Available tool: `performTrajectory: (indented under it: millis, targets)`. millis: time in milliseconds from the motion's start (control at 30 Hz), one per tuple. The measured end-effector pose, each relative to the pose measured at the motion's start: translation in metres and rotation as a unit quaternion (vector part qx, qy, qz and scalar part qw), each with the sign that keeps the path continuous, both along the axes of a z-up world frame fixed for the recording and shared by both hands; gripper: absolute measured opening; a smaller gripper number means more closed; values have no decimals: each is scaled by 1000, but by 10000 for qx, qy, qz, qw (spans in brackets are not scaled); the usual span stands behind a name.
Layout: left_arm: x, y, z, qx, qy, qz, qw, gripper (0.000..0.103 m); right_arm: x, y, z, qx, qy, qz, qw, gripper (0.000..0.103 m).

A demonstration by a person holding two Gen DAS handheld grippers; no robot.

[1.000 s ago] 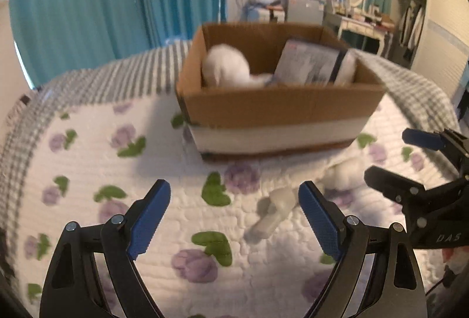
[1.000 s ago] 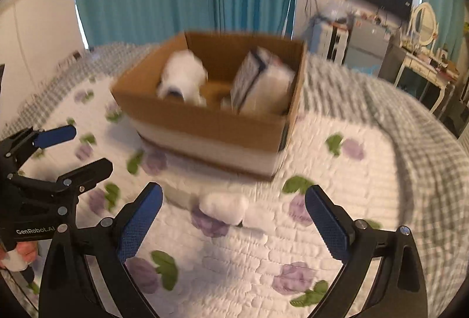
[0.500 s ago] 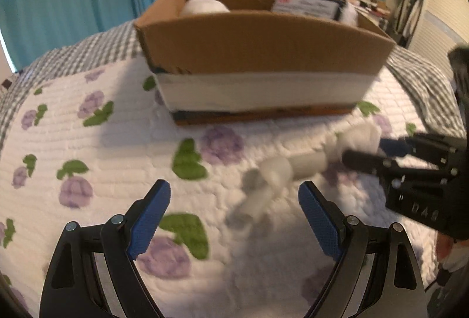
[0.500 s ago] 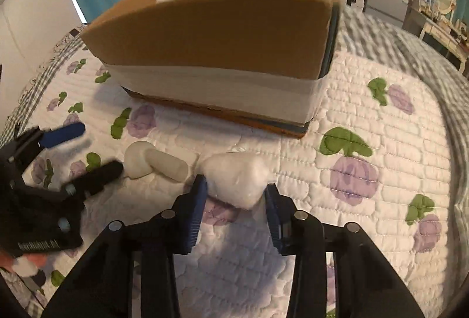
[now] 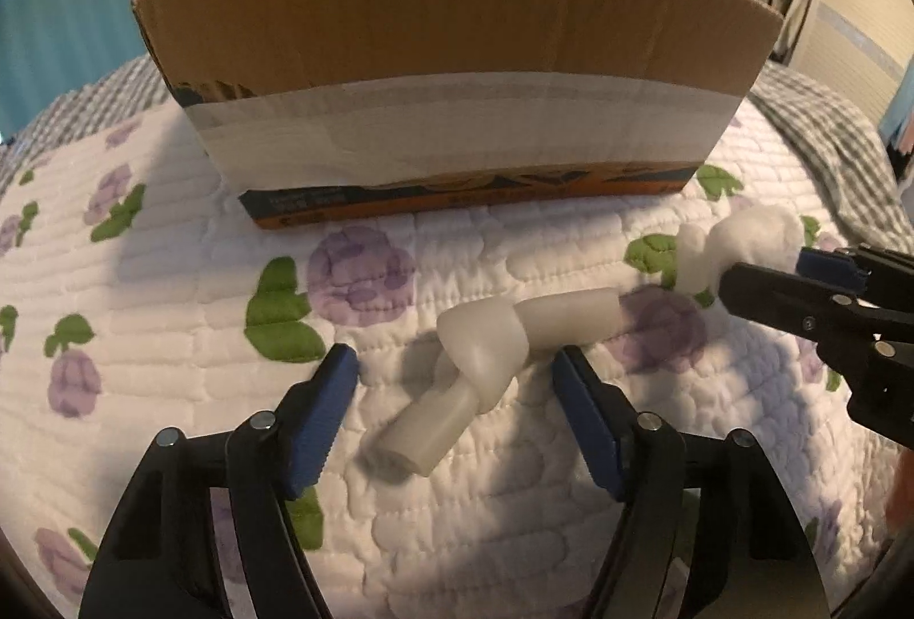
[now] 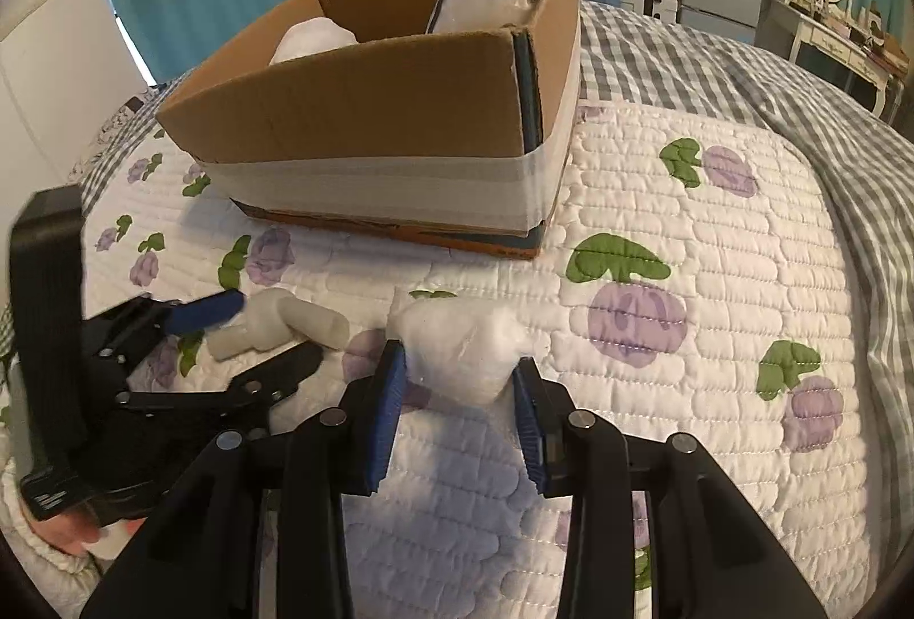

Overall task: Organize soft objects
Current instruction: 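Grasp the white cotton pad with the right gripper while the left gripper grasps the white sock, then lower the cotton pad and sock into the box and open both grippers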

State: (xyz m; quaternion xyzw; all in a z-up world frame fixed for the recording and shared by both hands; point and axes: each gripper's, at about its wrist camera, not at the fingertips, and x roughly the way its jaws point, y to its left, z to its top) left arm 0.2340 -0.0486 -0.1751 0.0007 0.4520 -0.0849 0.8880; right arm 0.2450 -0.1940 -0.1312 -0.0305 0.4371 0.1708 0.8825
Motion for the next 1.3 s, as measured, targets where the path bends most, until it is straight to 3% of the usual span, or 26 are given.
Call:
performTrajectory:
  millis: [100, 167, 367, 500, 767, 1067, 1300]
  targets:
    - [-3, -3, 4, -6, -81, -155, 9998, 37, -2, 2, 0, -56, -43, 11, 10000, 36]
    - [-6, -3, 5, -66, -75, -223, 9997, 28, -4, 3, 0, -112, -58, -12, 9999, 36]
    - [-24, 3, 13, -193, -198, -266, 9993, 25, -14, 1, -5, -233, -174, -123, 9995, 36]
    - [-34, 9, 30, -210, -282, -276, 9990, 25, -27, -1, 8, -153, -308, -95, 9994, 36]
    - [-67, 5, 74, -217, -621, -226, 9976, 25, -72, 5, 54, -179, -722, 45, 9972, 36]
    - [-111, 6, 142, -154, -1304, -241, 9910, 25, -127, 3, 123, -79, -1347, 95, 9908, 36]
    - [-119, 16, 183, -150, -1709, -156, 9851, 25, -144, 6, 172, -69, -1790, 239, 9835, 36]
